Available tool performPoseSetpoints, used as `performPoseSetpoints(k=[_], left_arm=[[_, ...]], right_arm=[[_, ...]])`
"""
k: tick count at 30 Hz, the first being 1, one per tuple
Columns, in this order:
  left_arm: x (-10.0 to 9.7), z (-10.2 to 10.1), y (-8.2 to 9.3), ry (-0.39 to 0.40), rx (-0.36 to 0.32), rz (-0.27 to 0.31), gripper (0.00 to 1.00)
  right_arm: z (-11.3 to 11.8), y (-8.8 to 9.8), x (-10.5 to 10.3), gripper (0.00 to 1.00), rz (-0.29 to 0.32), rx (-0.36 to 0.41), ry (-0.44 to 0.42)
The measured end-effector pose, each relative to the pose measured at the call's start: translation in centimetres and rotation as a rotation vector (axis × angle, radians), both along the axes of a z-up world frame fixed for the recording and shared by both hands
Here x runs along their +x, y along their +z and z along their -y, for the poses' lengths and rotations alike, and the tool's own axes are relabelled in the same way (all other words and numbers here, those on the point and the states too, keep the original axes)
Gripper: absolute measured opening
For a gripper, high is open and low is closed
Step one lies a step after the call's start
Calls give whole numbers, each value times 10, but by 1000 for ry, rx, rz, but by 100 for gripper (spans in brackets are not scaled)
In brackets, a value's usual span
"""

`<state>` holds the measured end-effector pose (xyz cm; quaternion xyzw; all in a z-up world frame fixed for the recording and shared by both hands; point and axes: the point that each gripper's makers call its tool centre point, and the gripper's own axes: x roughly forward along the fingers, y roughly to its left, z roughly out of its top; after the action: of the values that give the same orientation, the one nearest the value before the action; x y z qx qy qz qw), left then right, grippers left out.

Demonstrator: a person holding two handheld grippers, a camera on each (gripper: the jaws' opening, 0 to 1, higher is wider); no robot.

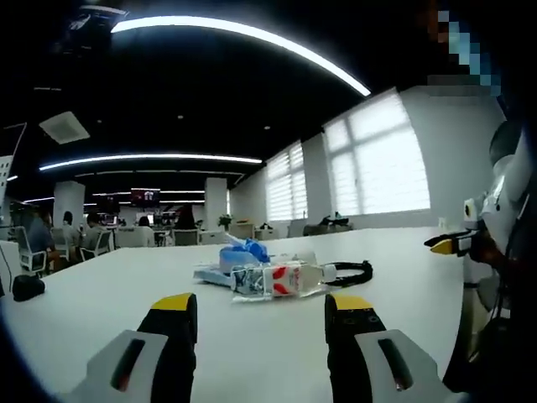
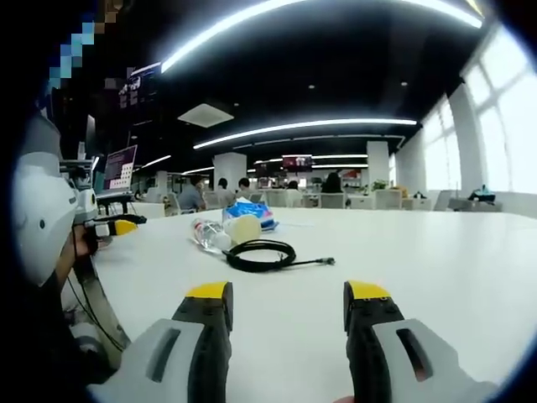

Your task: Arrange the tabletop items into an orderly group along one side of the table until the central work area is clear of visible clutter.

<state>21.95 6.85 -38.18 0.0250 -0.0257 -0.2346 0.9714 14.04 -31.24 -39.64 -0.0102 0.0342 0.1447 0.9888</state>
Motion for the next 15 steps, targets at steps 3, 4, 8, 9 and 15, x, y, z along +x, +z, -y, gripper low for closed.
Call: performPoseSetpoints(k=[3,4,8,9,15], left_arm=[[1,0,-2,0,3,-11,61],[1,0,-3,-2,0,-15,61],[1,1,-4,-4,2,-23,61],[1,1,-4,-4,4,-24,61],[-2,6,-6,-14,60,-19,61]], right_arm=[[0,-3,0,52,-13,-19,0],[-1,-4,0,52,-16,-24,1],[-1,-5,-1,52,-22,-16,7],[-1,-5,-1,52,-22,-14,7],[0,-5,-1,52,-23,-19,6]])
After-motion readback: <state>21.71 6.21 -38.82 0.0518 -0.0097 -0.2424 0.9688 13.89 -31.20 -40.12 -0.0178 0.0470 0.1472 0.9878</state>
